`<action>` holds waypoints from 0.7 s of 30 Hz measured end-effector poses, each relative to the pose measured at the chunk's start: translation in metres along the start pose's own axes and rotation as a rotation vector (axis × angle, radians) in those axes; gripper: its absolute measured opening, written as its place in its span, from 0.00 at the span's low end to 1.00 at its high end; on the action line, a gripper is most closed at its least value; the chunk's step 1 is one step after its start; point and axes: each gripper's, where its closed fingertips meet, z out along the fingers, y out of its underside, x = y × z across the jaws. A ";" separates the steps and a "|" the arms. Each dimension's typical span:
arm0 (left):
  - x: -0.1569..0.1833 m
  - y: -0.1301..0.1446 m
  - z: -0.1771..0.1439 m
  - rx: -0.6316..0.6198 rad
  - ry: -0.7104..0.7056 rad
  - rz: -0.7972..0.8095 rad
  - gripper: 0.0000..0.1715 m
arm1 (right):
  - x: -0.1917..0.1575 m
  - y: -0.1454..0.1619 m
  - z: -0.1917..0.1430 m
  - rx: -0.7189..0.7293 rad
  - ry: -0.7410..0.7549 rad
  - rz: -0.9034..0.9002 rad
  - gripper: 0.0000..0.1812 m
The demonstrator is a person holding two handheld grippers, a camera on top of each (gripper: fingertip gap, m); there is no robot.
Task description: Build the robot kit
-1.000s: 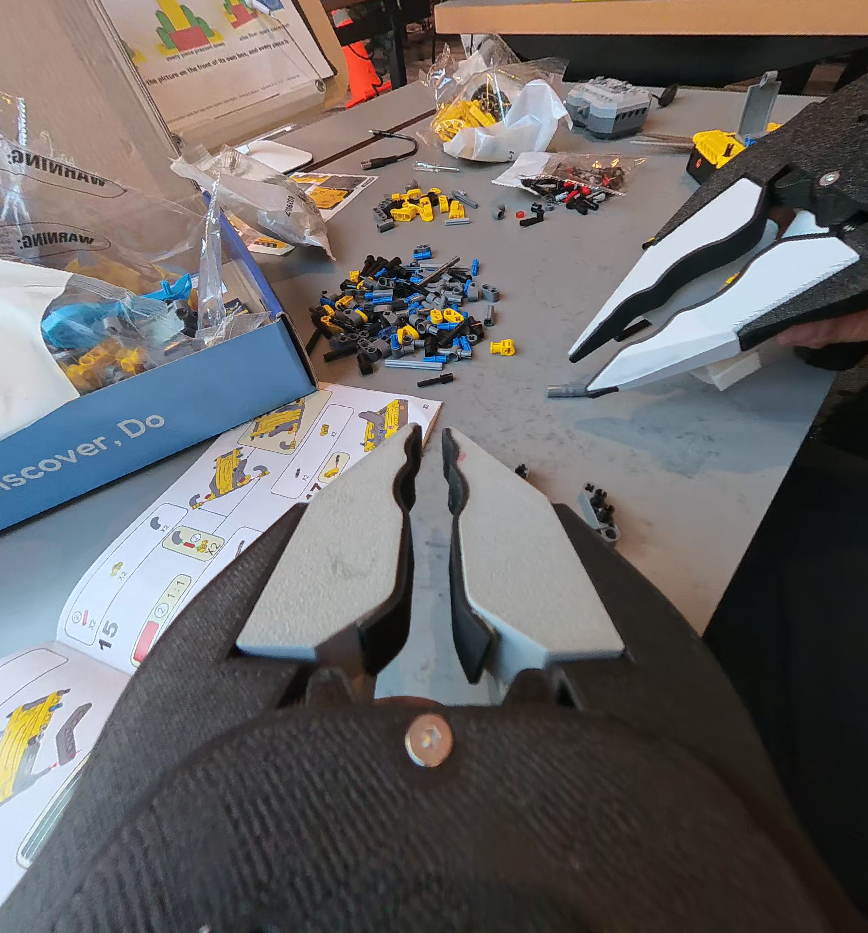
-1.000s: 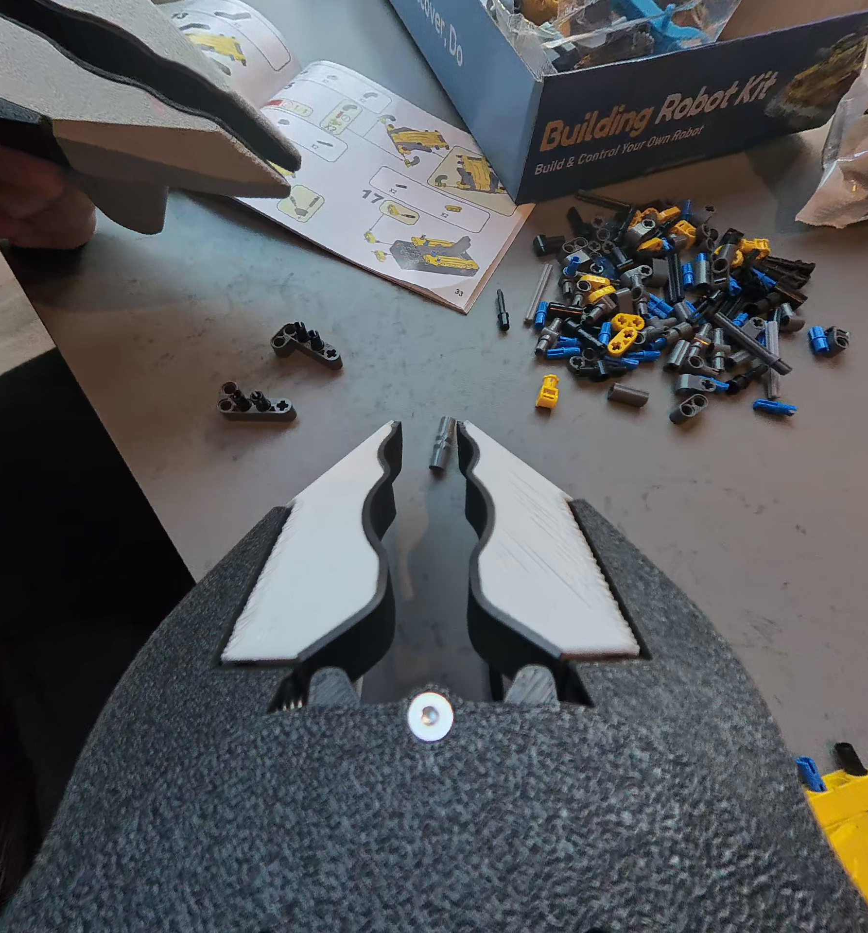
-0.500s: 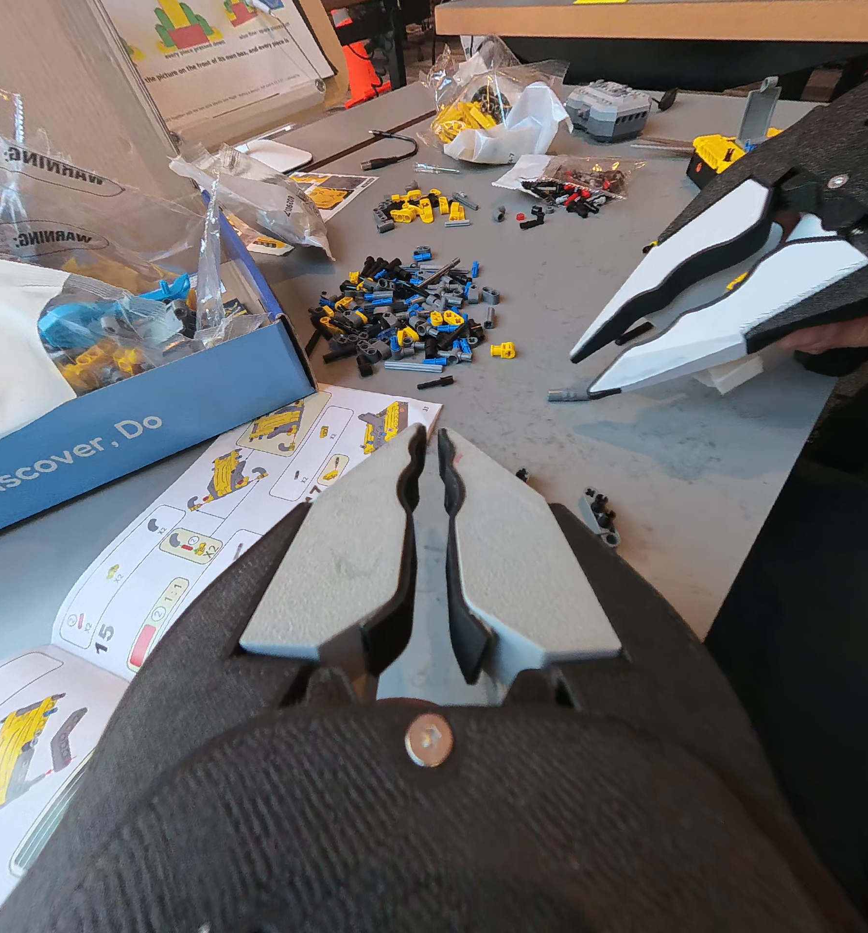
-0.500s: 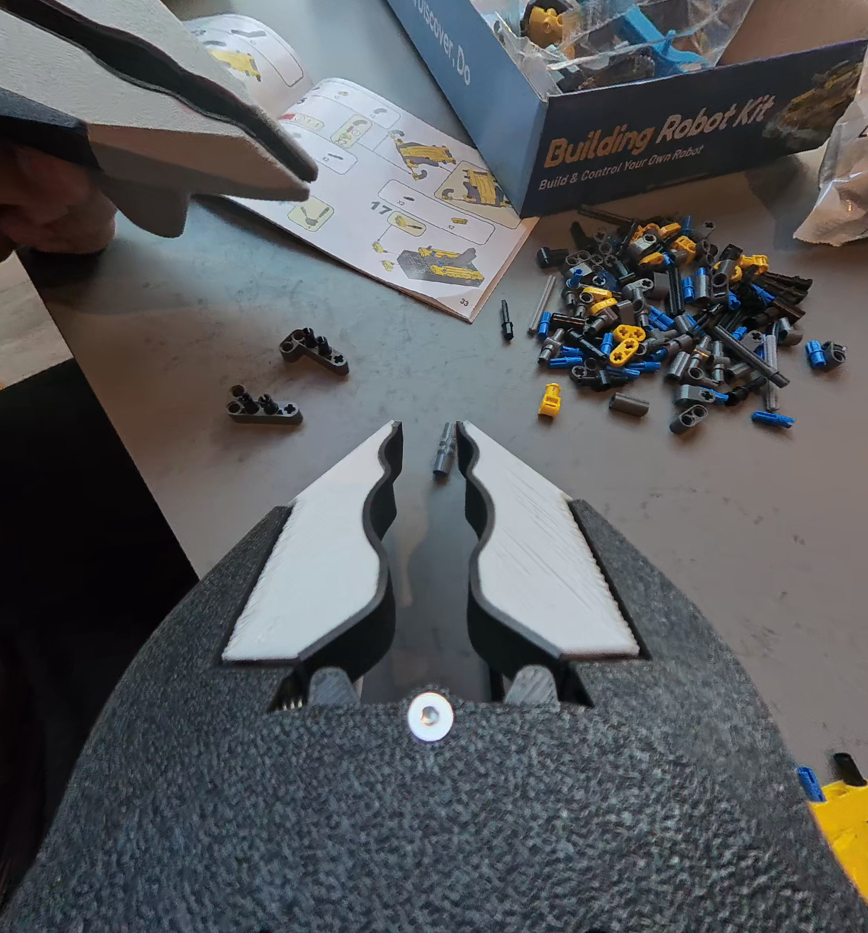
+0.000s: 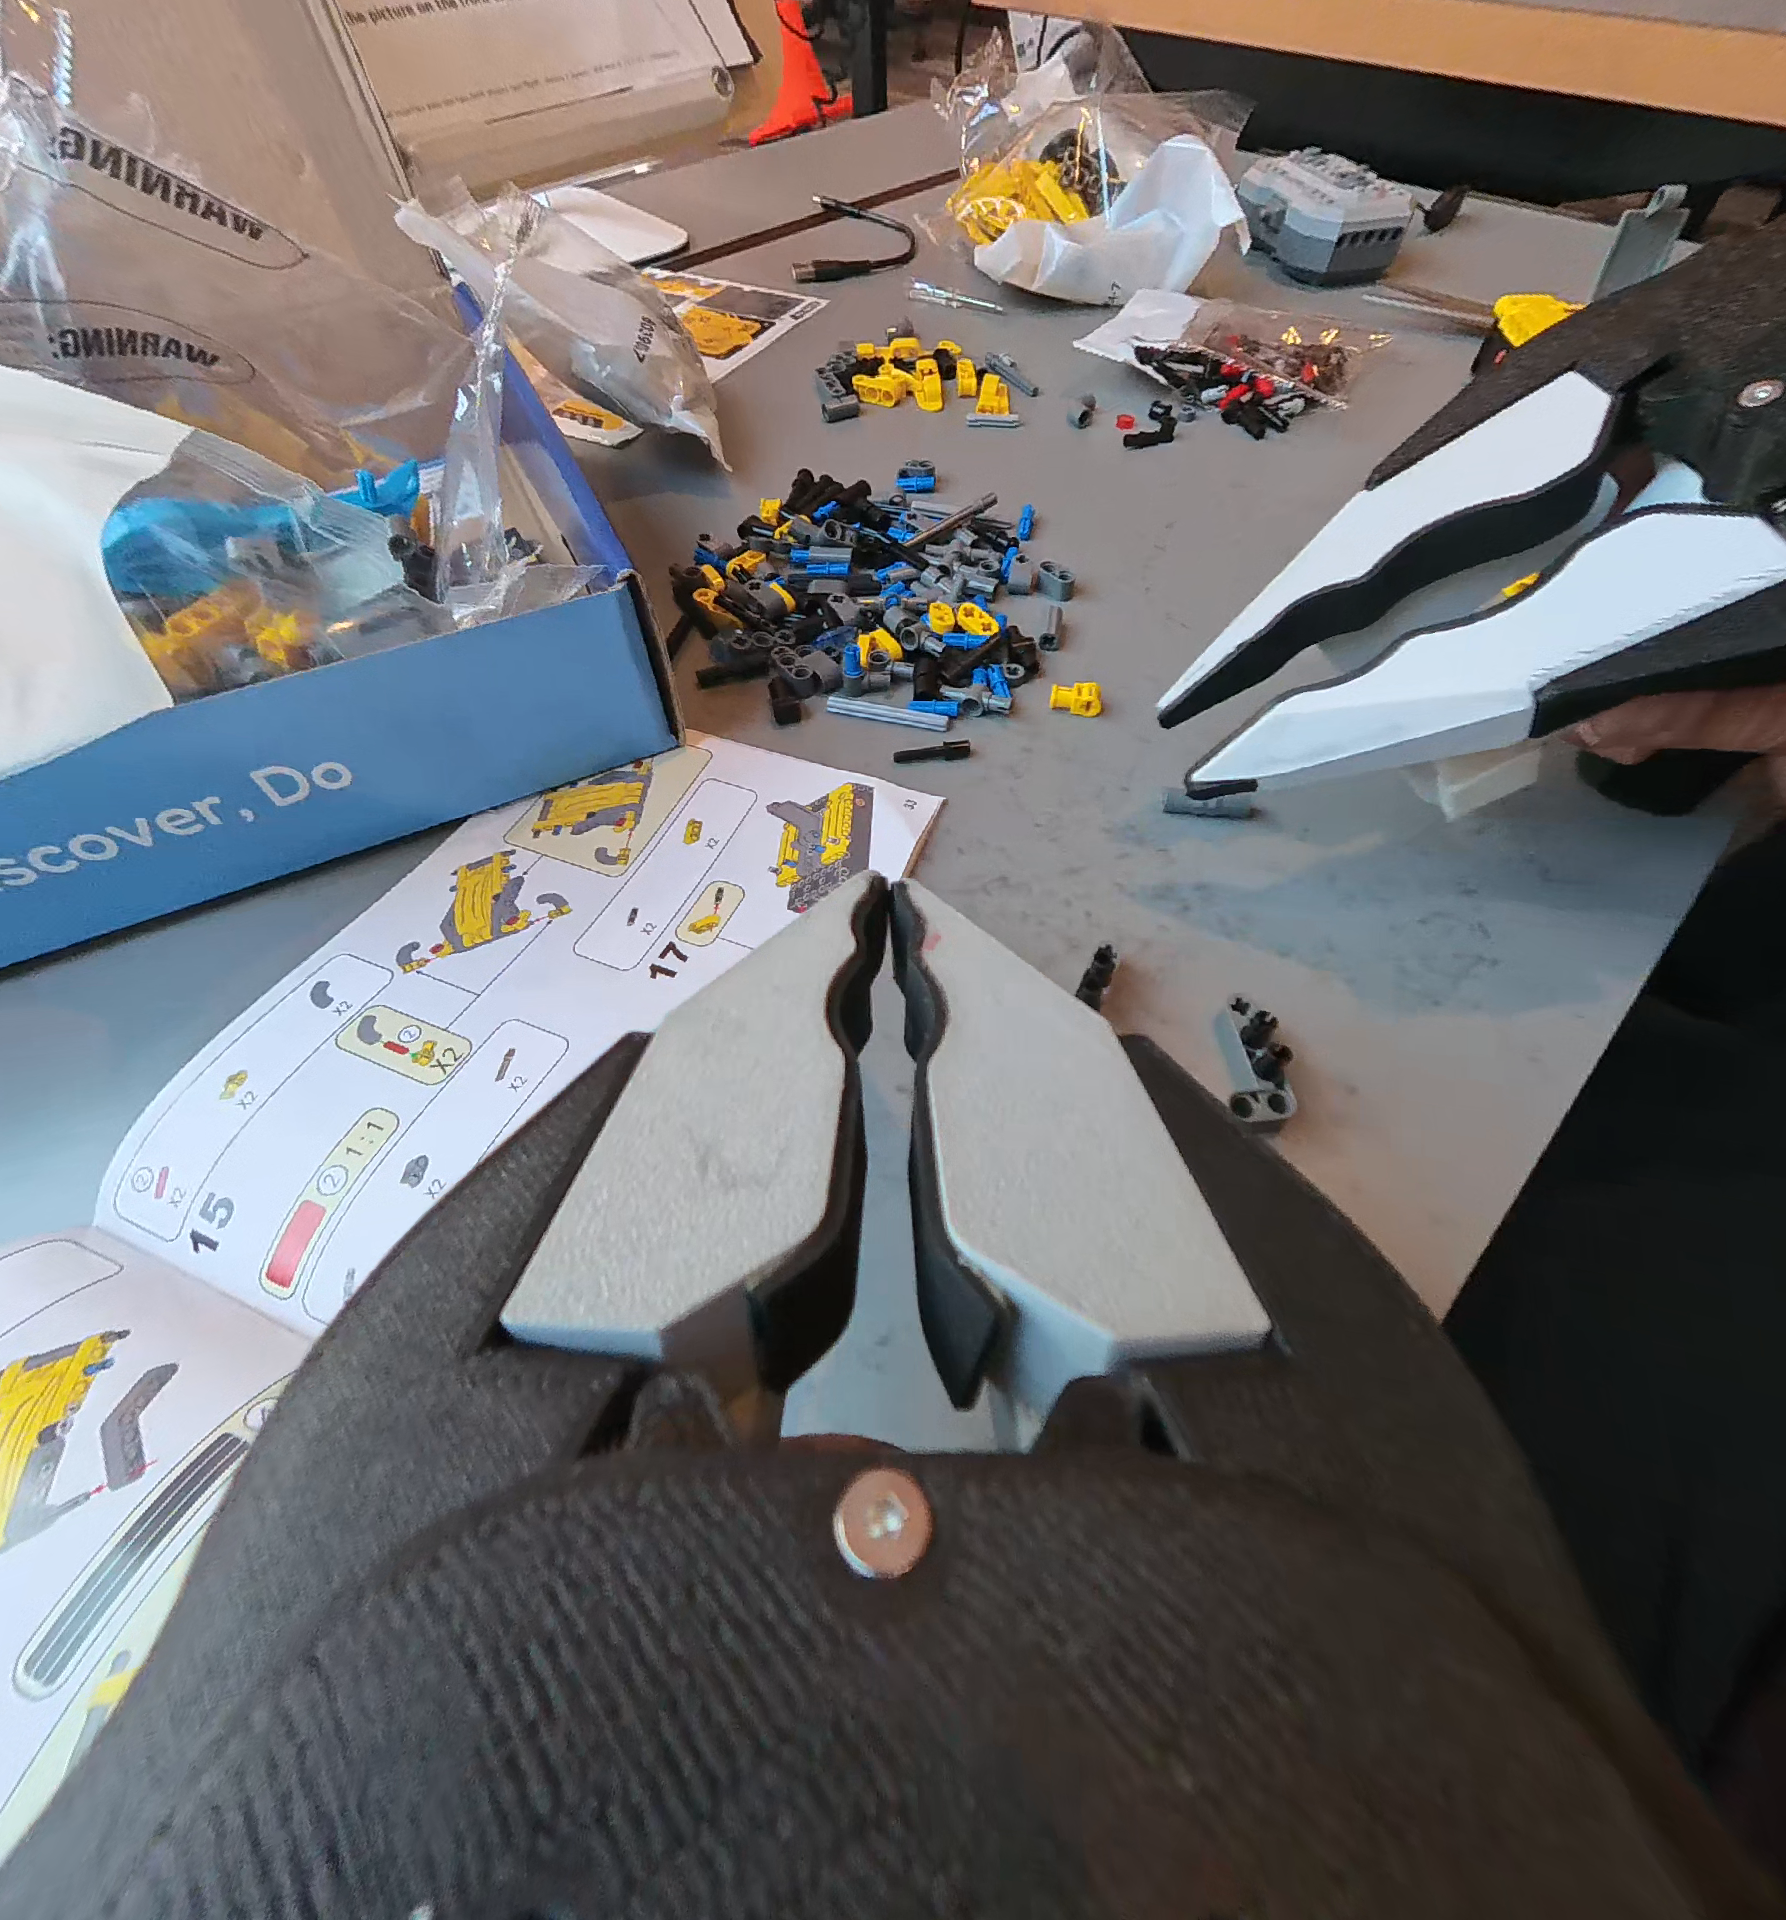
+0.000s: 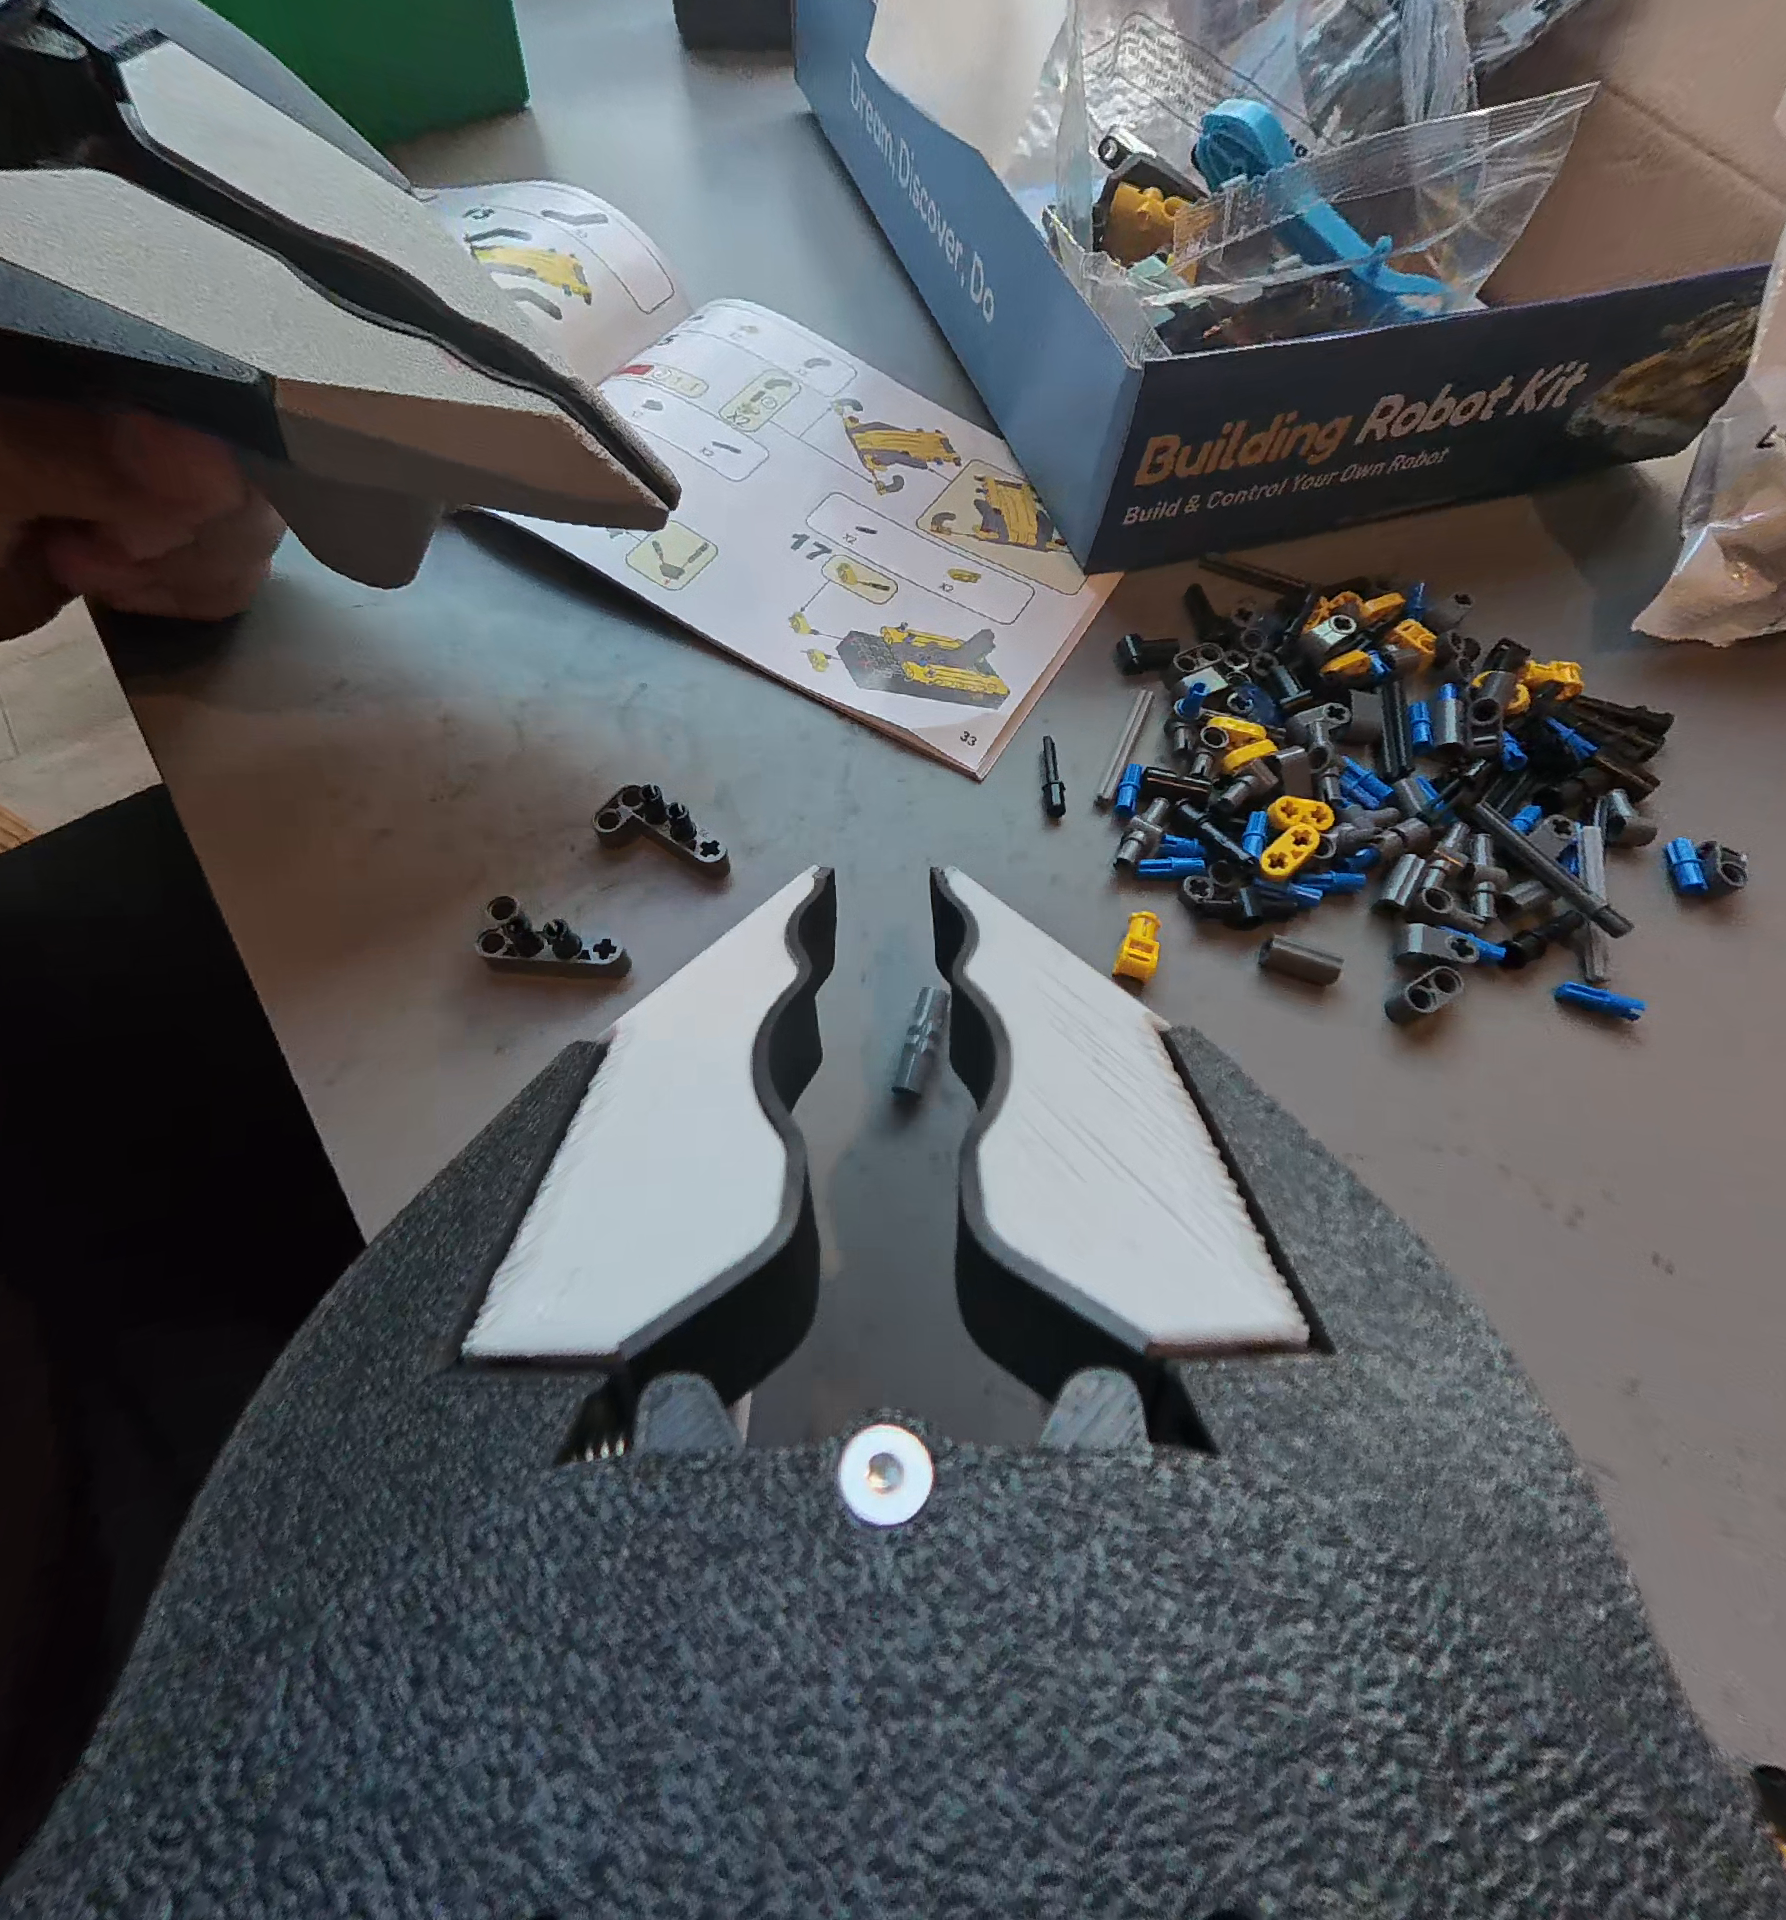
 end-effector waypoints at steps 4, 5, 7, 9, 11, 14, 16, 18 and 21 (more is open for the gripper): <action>0.001 0.000 0.000 -0.002 0.008 0.000 0.00 | 0.001 -0.002 -0.002 0.016 0.003 0.003 0.10; 0.001 0.000 0.000 0.002 0.007 0.004 0.00 | 0.000 -0.002 -0.002 0.018 0.001 0.004 0.10; 0.002 0.000 0.000 -0.001 0.006 0.010 0.00 | 0.000 -0.002 -0.002 0.018 -0.002 0.003 0.10; 0.002 0.001 0.001 -0.011 0.009 0.009 0.00 | 0.000 -0.002 -0.001 0.011 -0.004 0.003 0.10; 0.002 0.001 0.001 -0.004 0.007 0.008 0.00 | -0.001 0.000 0.001 -0.002 -0.006 0.003 0.10; 0.002 0.000 -0.001 0.006 -0.002 0.020 0.00 | -0.002 0.001 0.002 -0.011 -0.006 -0.013 0.10; 0.002 -0.001 -0.001 0.008 -0.007 0.025 0.00 | -0.004 0.001 0.001 -0.008 -0.004 -0.029 0.10; 0.002 -0.001 -0.001 0.007 -0.007 0.025 0.00 | -0.006 -0.001 0.000 0.004 0.000 -0.049 0.11; 0.002 0.001 0.001 -0.010 -0.003 0.020 0.00 | -0.009 -0.003 -0.005 0.030 0.008 -0.071 0.11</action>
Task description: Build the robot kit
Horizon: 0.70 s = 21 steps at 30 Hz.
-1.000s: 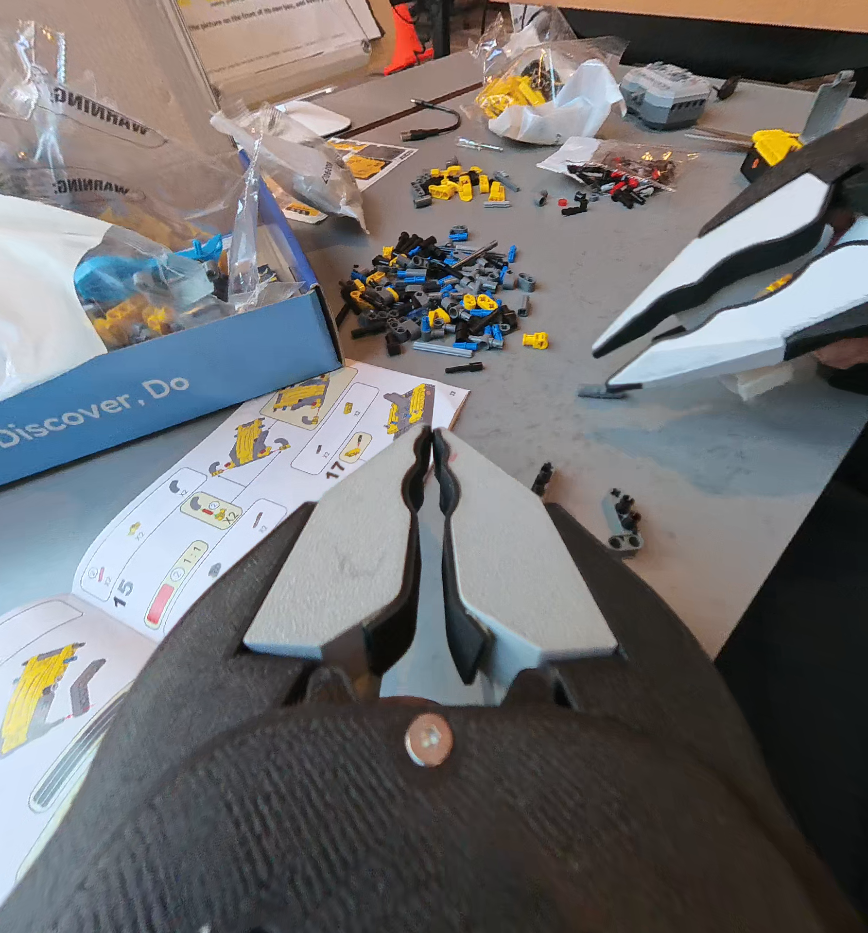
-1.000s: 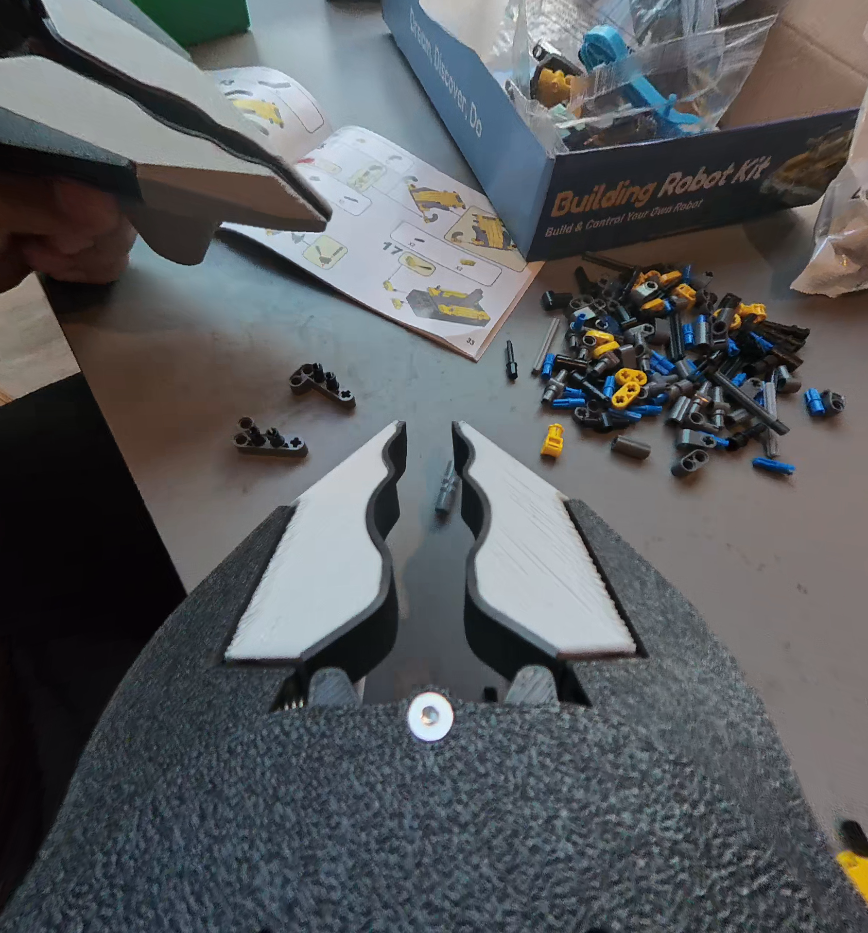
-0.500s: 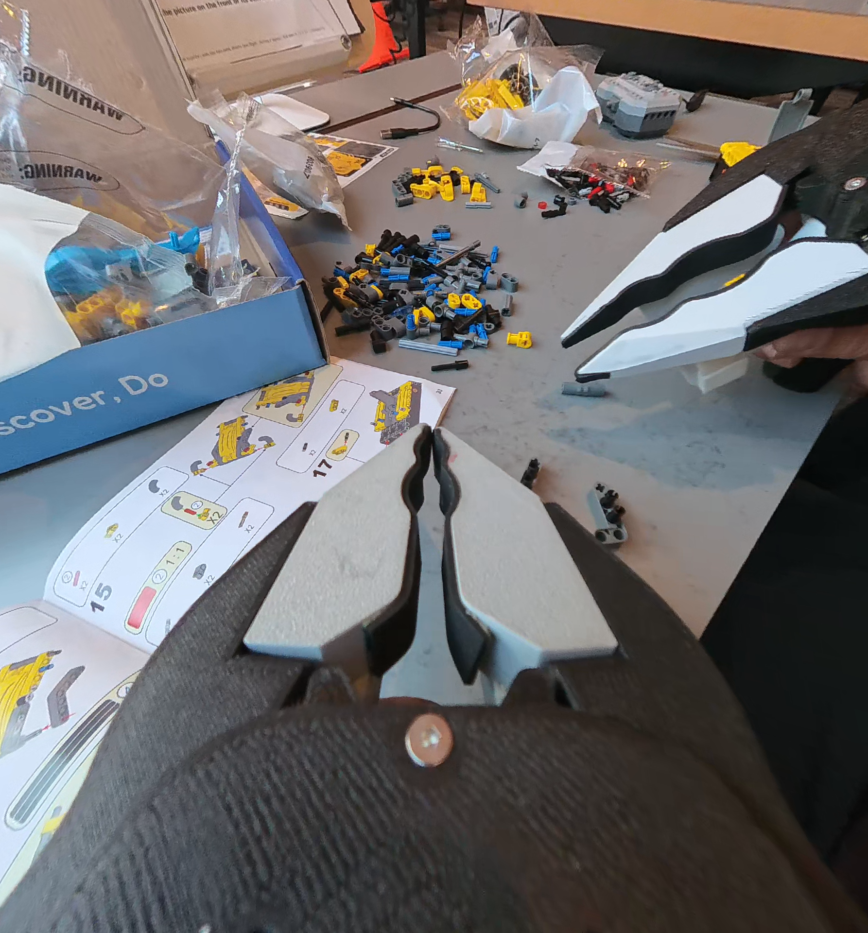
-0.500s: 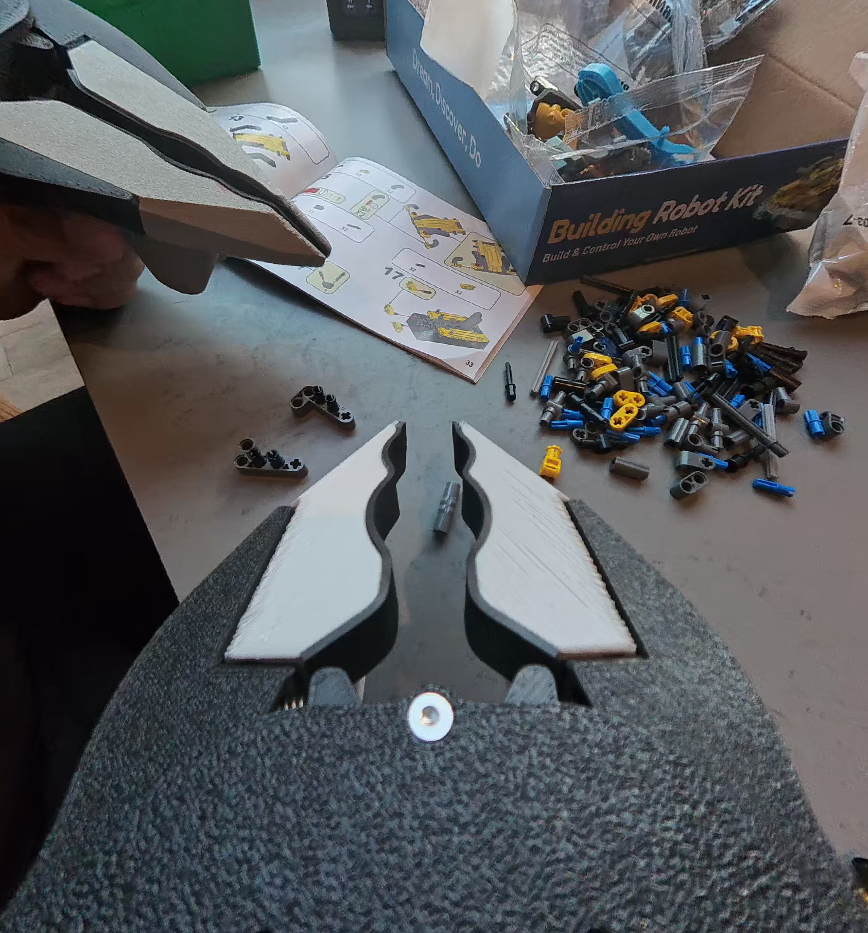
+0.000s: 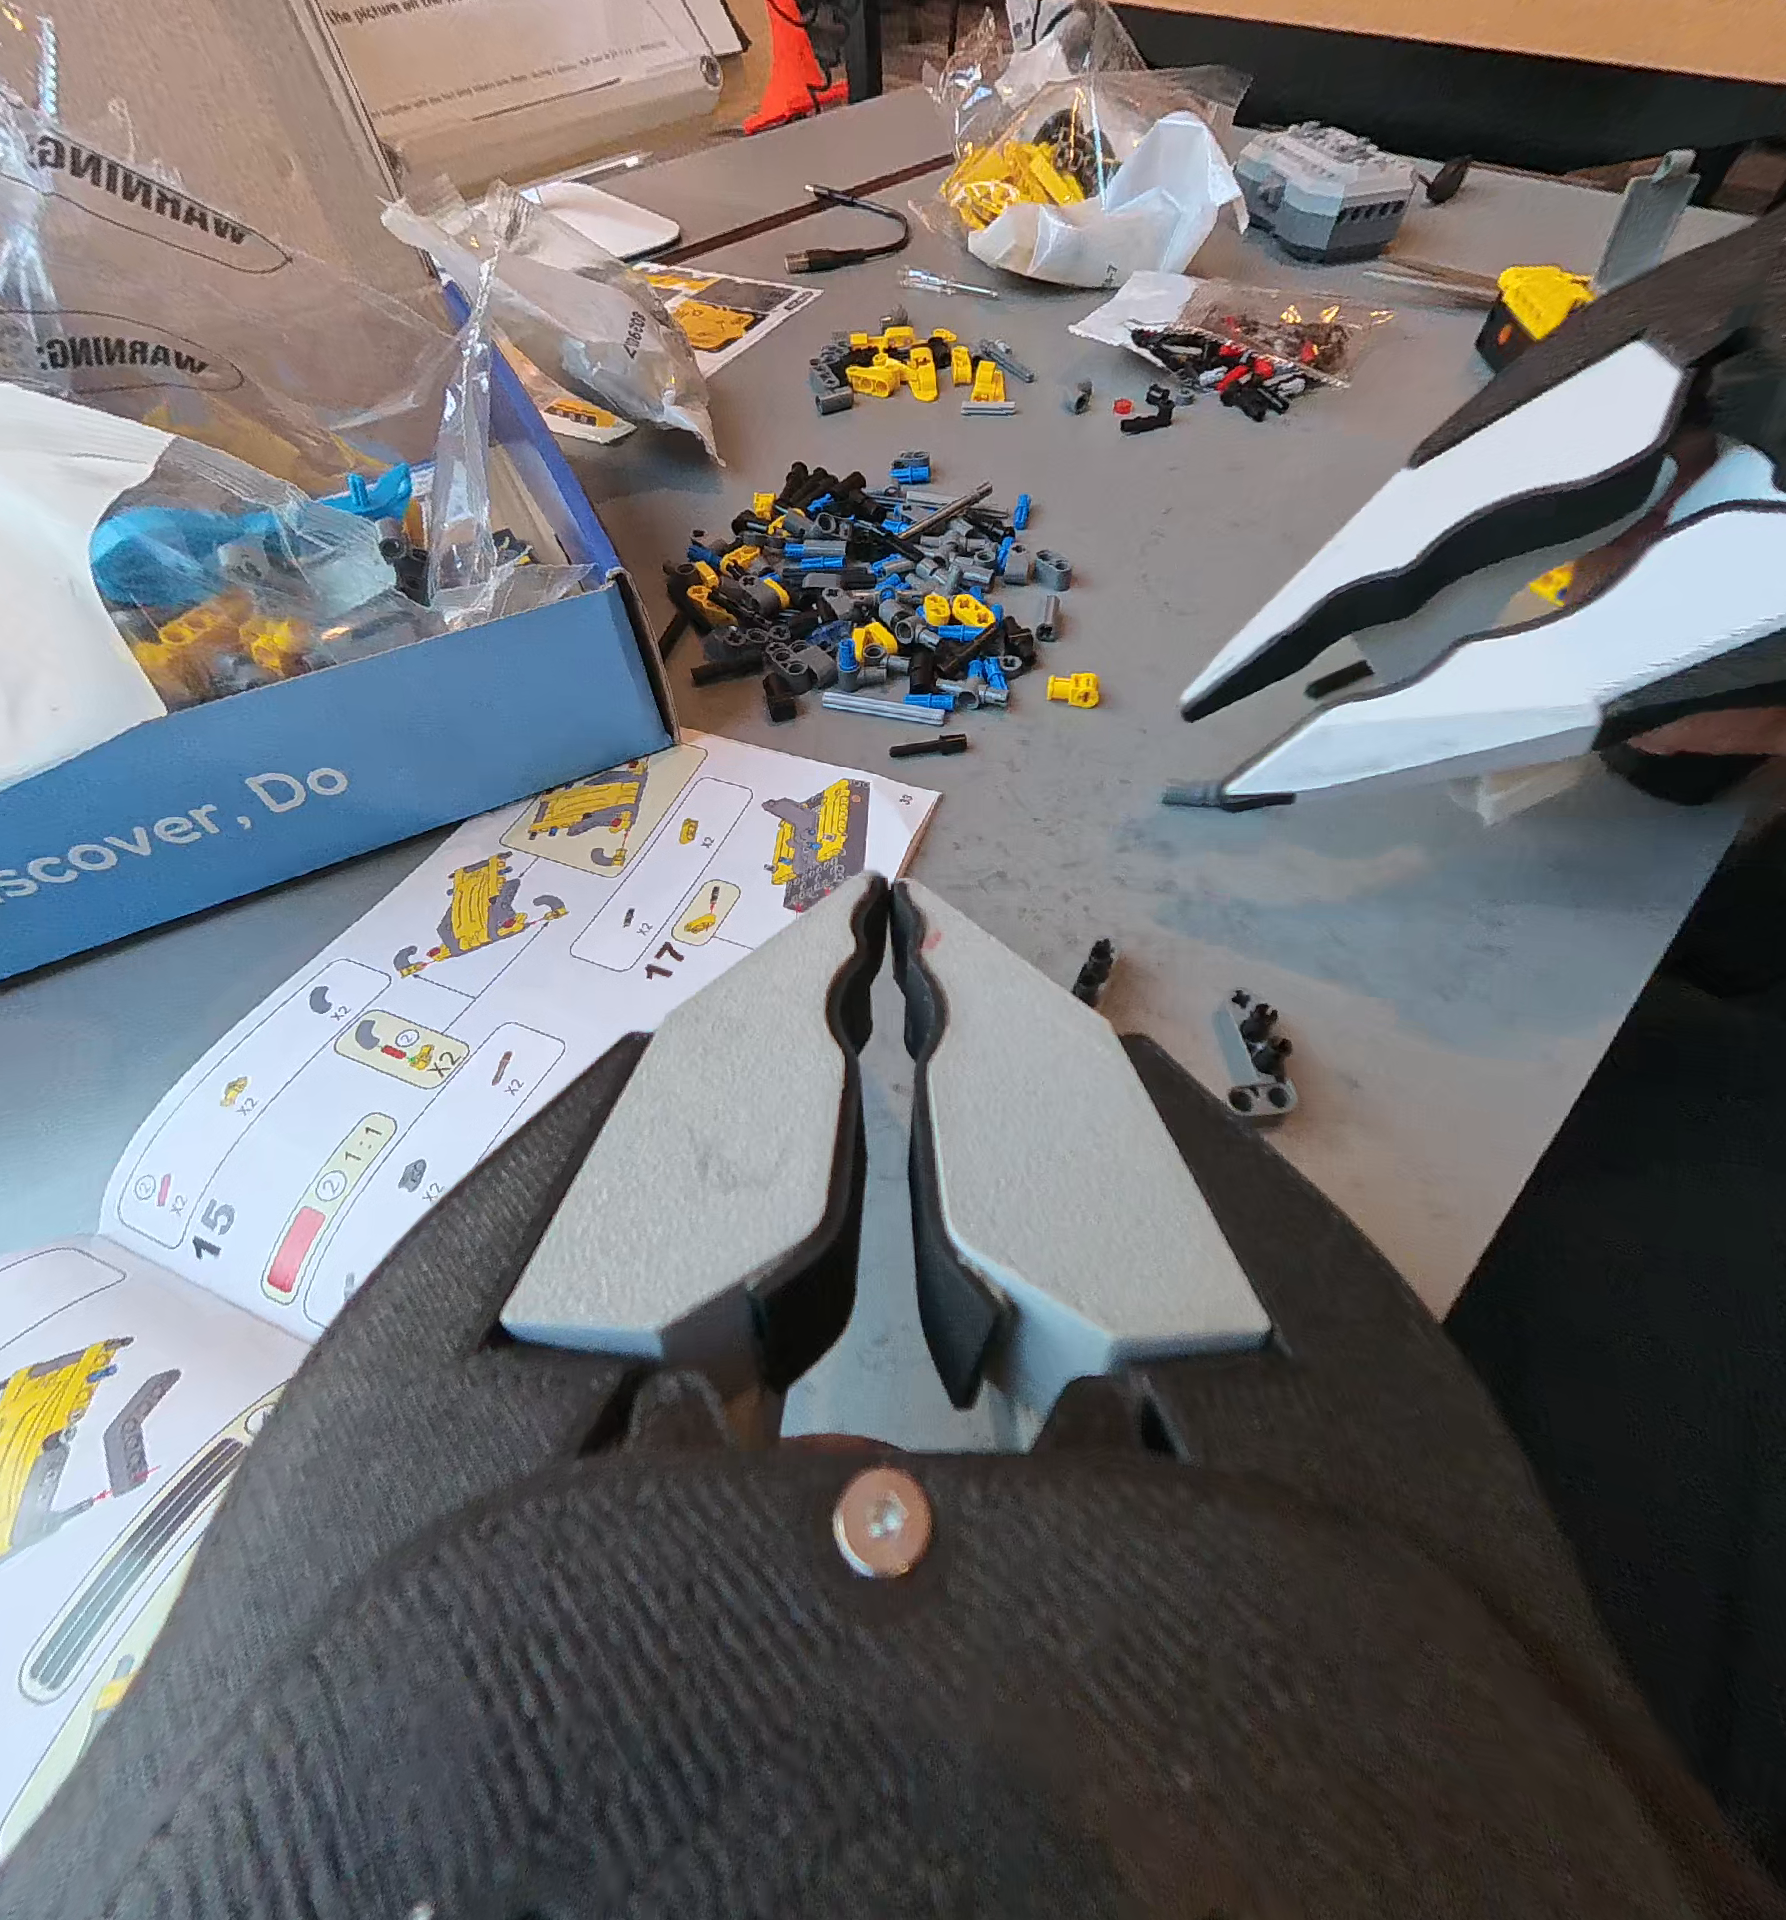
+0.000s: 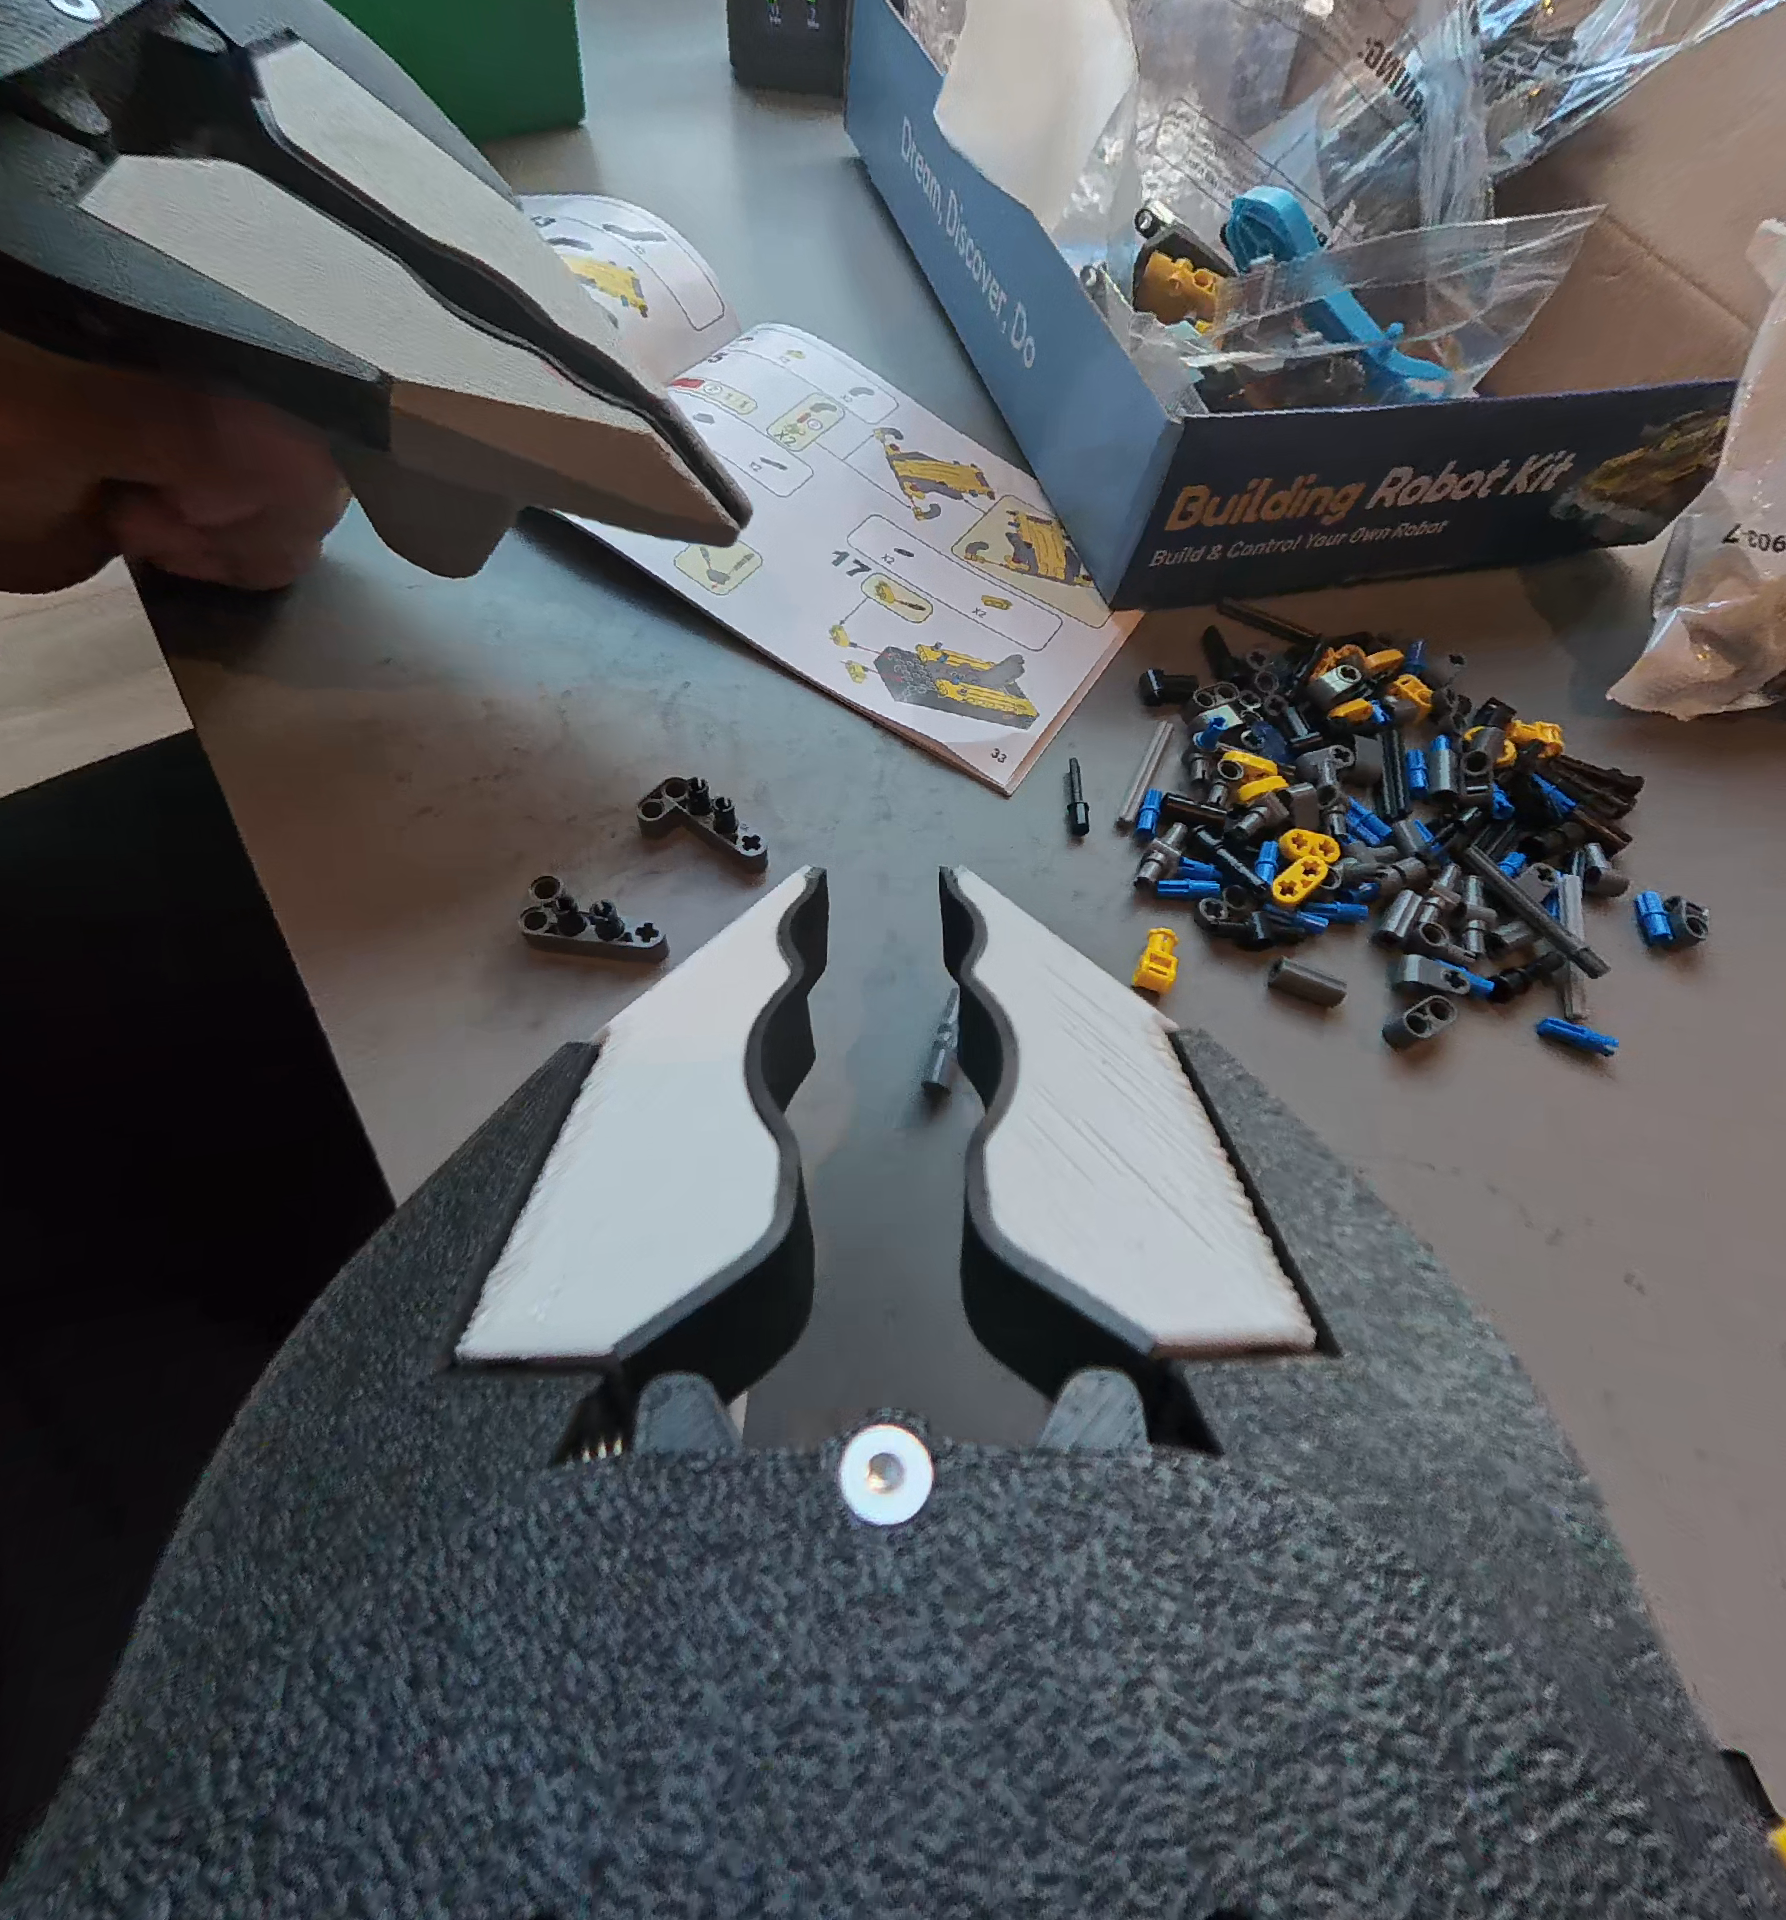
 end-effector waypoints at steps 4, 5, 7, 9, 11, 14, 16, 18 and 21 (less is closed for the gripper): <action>0.001 0.003 0.003 -0.029 -0.003 0.010 0.00 | 0.000 -0.006 -0.006 0.047 0.025 -0.012 0.12; 0.000 0.004 0.003 -0.033 -0.006 0.011 0.00 | 0.001 -0.006 -0.008 0.054 0.029 -0.007 0.12; -0.001 0.004 0.004 -0.037 -0.012 0.006 0.00 | 0.005 -0.009 -0.020 0.078 0.048 0.036 0.12; -0.003 0.005 0.004 -0.046 -0.017 -0.011 0.00 | 0.019 -0.021 -0.054 0.149 0.089 0.084 0.12; -0.002 0.005 0.004 -0.042 0.002 -0.024 0.00 | 0.054 -0.024 -0.105 0.202 0.224 0.094 0.10; -0.003 0.008 0.000 -0.048 0.007 -0.039 0.00 | 0.103 0.007 -0.180 0.181 0.368 0.207 0.16; -0.002 0.008 -0.002 -0.044 0.014 -0.037 0.00 | 0.109 0.028 -0.215 0.200 0.357 0.277 0.17; -0.001 0.008 -0.002 -0.044 0.028 -0.041 0.00 | 0.100 0.048 -0.231 0.174 0.305 0.298 0.18; 0.002 0.011 0.000 -0.069 0.058 -0.051 0.00 | 0.082 0.066 -0.226 0.128 0.219 0.315 0.21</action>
